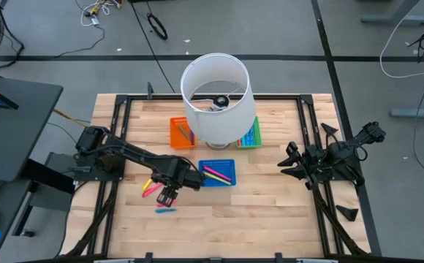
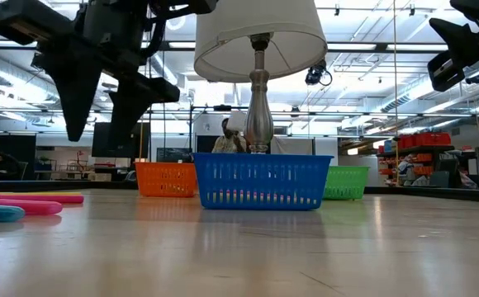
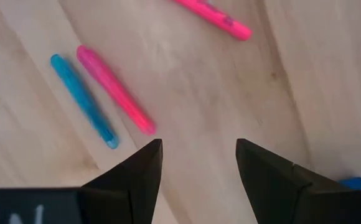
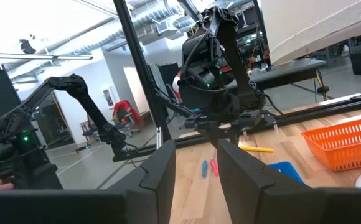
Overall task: Pick & Place Markers
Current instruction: Put the pink small highlighter pen into the orange bin
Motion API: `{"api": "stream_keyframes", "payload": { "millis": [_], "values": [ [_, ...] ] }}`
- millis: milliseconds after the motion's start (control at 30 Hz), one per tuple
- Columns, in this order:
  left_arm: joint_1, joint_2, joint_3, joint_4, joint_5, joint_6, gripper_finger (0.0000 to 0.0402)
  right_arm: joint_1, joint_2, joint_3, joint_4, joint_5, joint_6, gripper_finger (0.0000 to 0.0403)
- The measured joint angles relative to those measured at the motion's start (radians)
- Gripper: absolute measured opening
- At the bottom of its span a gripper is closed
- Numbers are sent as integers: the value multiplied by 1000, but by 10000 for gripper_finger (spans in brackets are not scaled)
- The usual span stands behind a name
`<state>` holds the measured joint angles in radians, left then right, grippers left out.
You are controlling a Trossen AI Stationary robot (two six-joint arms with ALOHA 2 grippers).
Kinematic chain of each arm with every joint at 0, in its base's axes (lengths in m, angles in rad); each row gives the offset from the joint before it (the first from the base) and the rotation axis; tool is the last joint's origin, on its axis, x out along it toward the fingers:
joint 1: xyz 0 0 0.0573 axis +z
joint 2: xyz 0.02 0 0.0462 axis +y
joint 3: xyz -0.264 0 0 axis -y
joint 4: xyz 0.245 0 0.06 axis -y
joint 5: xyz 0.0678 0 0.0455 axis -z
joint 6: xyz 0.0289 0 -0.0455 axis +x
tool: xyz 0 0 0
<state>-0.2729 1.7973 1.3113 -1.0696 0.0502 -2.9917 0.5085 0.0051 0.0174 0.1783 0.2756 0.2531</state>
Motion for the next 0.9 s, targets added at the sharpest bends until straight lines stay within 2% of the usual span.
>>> {"api": "stream_keyframes", "payload": {
  "millis": [200, 433, 733, 900],
  "values": [
    [-9, 0, 0, -32, 6, -9, 210, 0, 0, 0, 0, 0, 0, 119],
    [-12, 0, 0, -65, 79, -54, 208, 0, 0, 0, 0, 0, 0, 119],
    [-15, 6, 0, -52, 99, -95, 164, 0, 0, 0, 0, 0, 0, 119],
    [-24, 16, 0, -36, 114, -122, 157, 0, 0, 0, 0, 0, 0, 119]
  ]
}}
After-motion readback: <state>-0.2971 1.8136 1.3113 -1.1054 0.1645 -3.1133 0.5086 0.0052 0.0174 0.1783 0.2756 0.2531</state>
